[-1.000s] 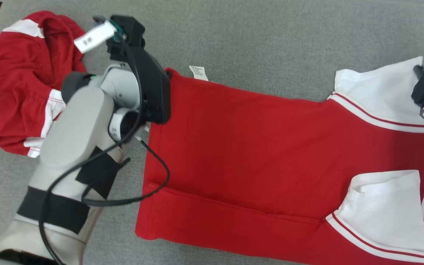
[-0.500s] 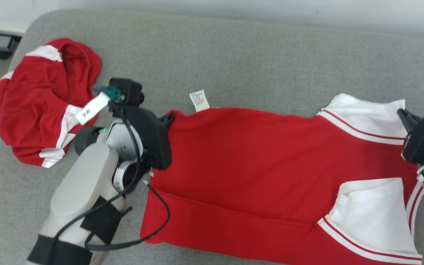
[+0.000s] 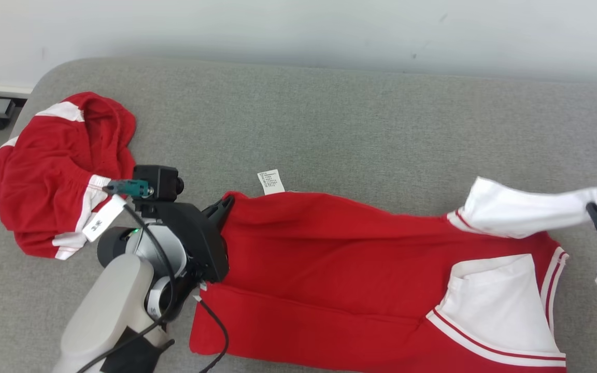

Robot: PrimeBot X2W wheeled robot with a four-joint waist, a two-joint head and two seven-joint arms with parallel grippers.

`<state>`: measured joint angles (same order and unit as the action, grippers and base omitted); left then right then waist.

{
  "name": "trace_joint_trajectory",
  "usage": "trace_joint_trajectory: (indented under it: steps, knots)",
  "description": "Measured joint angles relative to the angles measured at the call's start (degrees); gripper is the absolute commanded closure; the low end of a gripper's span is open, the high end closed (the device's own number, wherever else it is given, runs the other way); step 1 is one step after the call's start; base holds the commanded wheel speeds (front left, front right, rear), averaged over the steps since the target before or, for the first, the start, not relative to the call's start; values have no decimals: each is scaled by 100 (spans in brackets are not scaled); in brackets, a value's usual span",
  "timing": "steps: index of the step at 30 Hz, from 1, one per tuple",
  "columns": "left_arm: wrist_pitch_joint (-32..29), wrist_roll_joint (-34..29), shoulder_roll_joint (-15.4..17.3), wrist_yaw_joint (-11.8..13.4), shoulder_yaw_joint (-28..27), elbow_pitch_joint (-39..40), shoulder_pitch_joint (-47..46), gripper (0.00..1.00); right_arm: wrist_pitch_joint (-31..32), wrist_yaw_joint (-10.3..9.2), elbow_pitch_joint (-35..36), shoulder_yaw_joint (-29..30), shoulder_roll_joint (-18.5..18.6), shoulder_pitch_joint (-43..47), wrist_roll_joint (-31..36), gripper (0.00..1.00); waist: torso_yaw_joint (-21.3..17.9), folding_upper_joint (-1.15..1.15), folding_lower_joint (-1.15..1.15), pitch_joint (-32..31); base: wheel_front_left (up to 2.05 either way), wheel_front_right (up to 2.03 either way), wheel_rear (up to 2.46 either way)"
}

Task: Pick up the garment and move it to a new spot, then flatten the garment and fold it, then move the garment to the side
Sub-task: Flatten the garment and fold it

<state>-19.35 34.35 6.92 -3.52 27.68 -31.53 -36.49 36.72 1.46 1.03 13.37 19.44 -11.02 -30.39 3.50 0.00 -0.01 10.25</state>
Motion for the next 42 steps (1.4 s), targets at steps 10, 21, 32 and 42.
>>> trace_joint_trajectory:
  steps: [10,21,32,42]
  knots:
    - [138,58,32,60,-82,437,373,95,441,-207,912,154,-136,817,-136,100,-79,0,0,3,0,0,0]
    - [311,21,-47,302,-197,428,-69,100,622,-534,853,-76,-144,-263,9,100,-54,0,2,251,0,0,0]
    - [485,-62,-81,293,-134,275,-171,100,622,-649,589,-197,-129,-559,326,100,63,0,2,370,0,0,0]
    - [890,-52,197,42,-91,528,670,92,769,-447,1214,-124,-130,810,177,100,67,1,1,220,0,0,0]
